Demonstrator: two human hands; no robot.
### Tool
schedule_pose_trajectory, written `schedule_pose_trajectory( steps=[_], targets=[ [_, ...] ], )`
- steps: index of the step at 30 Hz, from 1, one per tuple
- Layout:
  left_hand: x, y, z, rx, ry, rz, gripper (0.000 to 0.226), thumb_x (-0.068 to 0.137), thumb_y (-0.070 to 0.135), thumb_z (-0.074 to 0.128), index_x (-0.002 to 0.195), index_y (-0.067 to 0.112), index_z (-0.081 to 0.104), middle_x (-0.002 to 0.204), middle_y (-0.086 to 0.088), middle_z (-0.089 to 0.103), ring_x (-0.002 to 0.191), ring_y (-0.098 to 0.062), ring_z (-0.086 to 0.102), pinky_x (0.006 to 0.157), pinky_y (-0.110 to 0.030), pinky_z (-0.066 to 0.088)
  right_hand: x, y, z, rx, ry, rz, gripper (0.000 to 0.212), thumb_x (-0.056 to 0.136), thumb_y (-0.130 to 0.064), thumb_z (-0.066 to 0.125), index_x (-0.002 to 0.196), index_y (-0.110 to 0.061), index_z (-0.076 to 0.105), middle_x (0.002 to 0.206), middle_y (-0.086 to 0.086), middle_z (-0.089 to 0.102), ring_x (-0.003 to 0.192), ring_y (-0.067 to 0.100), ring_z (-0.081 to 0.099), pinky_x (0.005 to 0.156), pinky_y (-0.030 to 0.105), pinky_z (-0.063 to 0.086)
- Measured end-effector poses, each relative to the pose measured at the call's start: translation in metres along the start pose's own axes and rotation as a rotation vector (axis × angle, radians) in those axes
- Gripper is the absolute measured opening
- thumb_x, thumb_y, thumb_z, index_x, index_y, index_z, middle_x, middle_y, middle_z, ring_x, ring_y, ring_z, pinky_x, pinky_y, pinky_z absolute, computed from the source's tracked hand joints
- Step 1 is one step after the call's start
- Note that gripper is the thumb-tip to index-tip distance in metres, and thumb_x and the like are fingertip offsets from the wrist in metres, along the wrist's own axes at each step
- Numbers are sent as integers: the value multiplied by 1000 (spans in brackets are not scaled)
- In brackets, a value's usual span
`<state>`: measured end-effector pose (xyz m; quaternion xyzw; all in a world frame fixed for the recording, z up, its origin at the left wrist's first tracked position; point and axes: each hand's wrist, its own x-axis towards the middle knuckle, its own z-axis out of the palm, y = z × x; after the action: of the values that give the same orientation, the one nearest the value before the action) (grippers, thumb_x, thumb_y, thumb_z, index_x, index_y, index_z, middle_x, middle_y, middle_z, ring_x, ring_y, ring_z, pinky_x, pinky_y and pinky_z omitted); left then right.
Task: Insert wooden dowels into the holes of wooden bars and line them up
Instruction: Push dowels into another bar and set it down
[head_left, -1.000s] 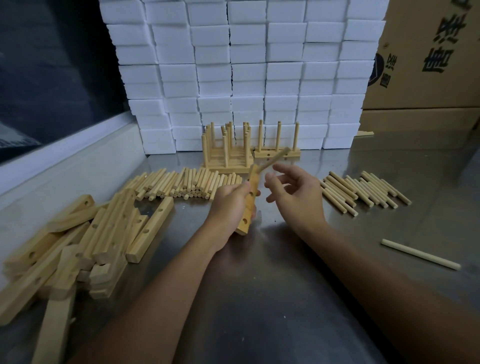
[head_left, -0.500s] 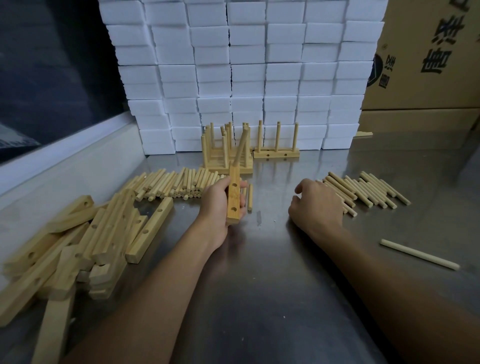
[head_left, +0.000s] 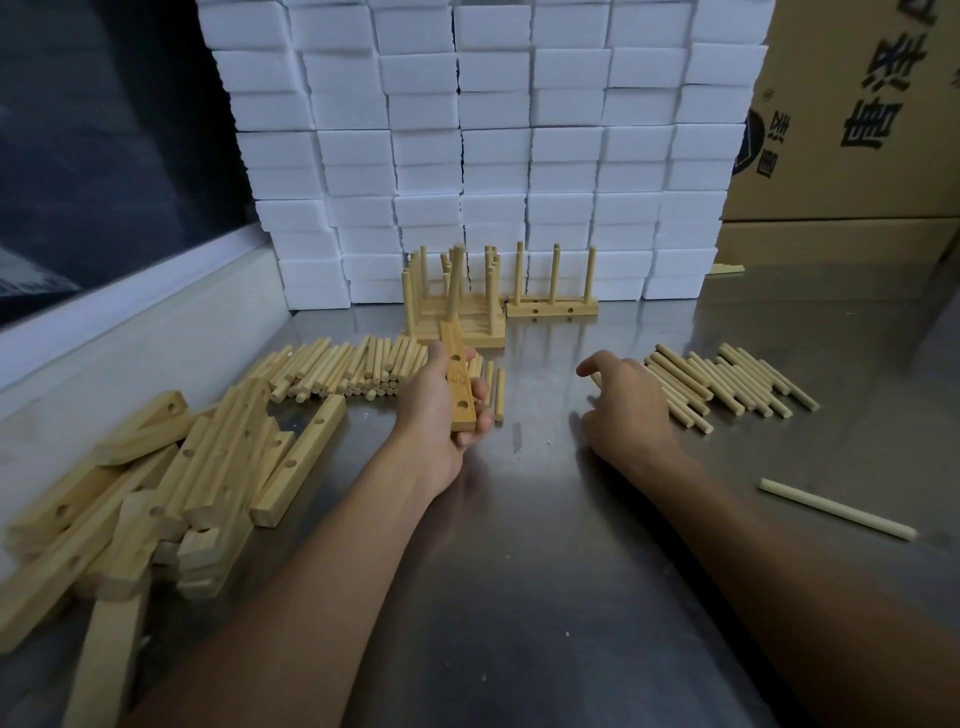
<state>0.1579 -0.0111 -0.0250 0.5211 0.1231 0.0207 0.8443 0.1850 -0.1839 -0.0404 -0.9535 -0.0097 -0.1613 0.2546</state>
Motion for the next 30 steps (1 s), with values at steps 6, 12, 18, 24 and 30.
schedule_pose_trajectory(
  steps=[6, 12, 18, 24, 30],
  targets=[
    [3, -2, 0, 13, 17, 4, 46, 105, 45, 35, 115, 8, 61, 54, -1, 51, 30, -11, 38, 29, -16, 20, 2, 1, 1, 6, -15, 14, 50, 92, 3, 57, 138, -14, 51, 130, 11, 57, 119, 28, 52, 100, 38, 47],
    [4, -2, -4, -39, -35, -5, 28, 99, 26, 43, 108, 6, 59, 53, -2, 48, 30, -13, 36, 31, -17, 16, 2, 0, 2, 32, 8, 24, 46, 96, -5, 56, 140, -14, 48, 132, 11, 55, 114, 25, 55, 92, 37, 50],
    [2, -3, -1, 12, -74, 2, 9, 95, 11, 45, 99, 6, 51, 55, -1, 46, 30, -12, 34, 32, -18, 14, -2, -1, 2, 103, 133, 9, 22, 101, -30, 53, 112, -15, 64, 91, 3, 70, 75, 19, 65, 73, 38, 56],
    [2, -6, 5, 59, -153, -20, 17, 99, 9, 39, 82, 10, 41, 62, -2, 46, 33, -11, 34, 31, -16, 14, 0, 1, 1, 220, 137, 19, 18, 95, -28, 65, 100, -11, 68, 82, 1, 68, 72, 12, 63, 68, 29, 53],
    [1, -7, 6, -31, -171, -42, 16, 97, 5, 40, 82, 8, 44, 66, -5, 50, 37, -11, 37, 33, -18, 18, 0, 4, 2, 389, 194, 37, 14, 97, -13, 55, 110, -17, 58, 83, -2, 64, 62, 12, 61, 53, 24, 52]
  ],
)
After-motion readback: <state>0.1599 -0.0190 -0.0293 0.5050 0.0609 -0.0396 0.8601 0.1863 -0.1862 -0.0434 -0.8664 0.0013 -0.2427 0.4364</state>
